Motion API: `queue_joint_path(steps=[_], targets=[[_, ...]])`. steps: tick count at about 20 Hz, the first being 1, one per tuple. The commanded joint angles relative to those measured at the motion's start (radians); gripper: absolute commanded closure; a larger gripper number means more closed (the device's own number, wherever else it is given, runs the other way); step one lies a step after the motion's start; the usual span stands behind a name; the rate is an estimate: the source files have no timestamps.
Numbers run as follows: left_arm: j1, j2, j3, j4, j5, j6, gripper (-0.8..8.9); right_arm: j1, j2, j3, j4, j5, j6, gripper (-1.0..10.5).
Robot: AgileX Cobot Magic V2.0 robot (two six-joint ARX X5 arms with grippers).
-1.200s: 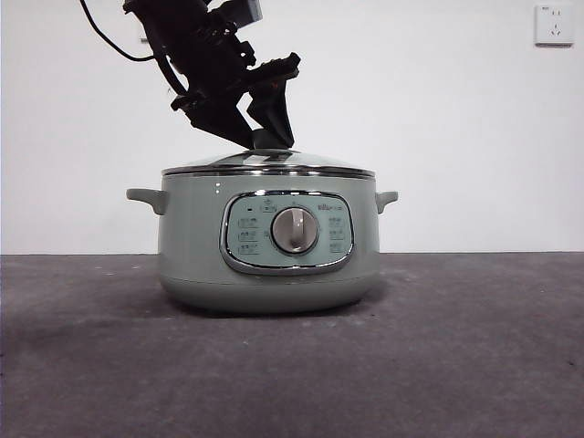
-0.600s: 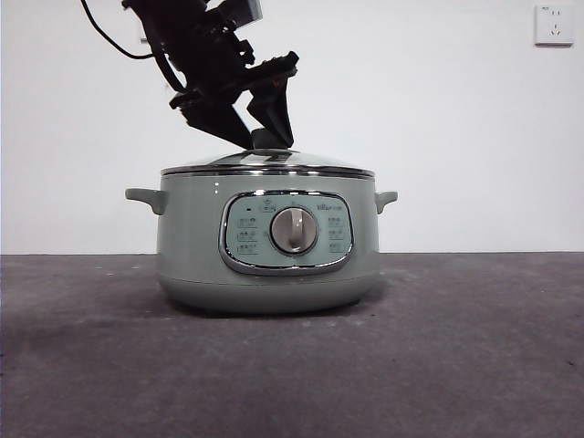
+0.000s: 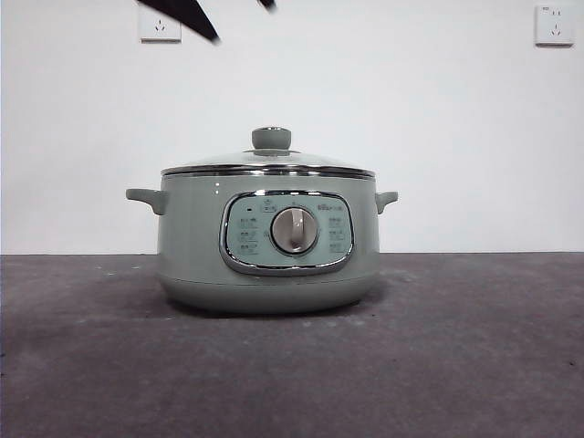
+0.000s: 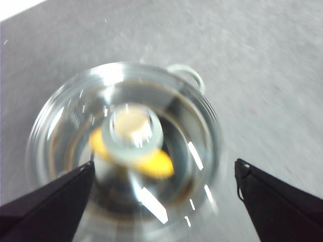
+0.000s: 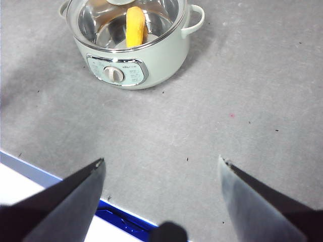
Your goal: Pick up the corn,open the lid,put the corn in the pot,close the lid
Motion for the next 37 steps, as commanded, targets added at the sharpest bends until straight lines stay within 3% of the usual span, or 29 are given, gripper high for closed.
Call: queue_joint_path(steps=[1,6,10,16,22,24,25,27,37], targets=[[0.001,-0.094,0.005,-0.091,0.008,0.011,3.46,0.002,-0.002,-0.008,-0.026,0.001,-0.023,5.7],[-0.003,-0.299,0.000,-0.304,0.022,0.014,3.46,0.002,-0.002,-0.008,-0.026,0.000,-0.034,5.7],[-0.021,-0.447,-0.004,-0.304,0.113,-0.032,3.47,0.002,-0.002,-0.008,-0.026,-0.011,-0.041,5.7],[-0.022,-0.558,-0.004,-0.304,0.116,-0.060,3.47,0.002,-0.001,-0.008,-0.026,-0.023,-0.041,5.7],[-0.022,-0.559,-0.004,-0.304,0.116,-0.060,3.51,0.002,-0.001,-0.008,-0.026,-0.023,-0.041,5.7],[-0.022,-0.551,-0.004,-0.304,0.116,-0.060,5.18,0.002,-0.001,-0.008,-0.026,-0.023,-0.041,5.8],[-0.022,-0.550,-0.004,-0.304,0.116,-0.060,6.45,0.002,-0.001,-0.008,-0.026,-0.023,-0.041,6.6],[-0.022,-0.544,-0.004,-0.304,0.116,-0.059,8.24,0.002,-0.001,-0.008,-0.026,-0.023,-0.043,9.4],[-0.022,-0.541,-0.004,-0.304,0.112,-0.056,8.16,0.002,0.000,-0.008,-0.026,-0.033,-0.054,9.5]])
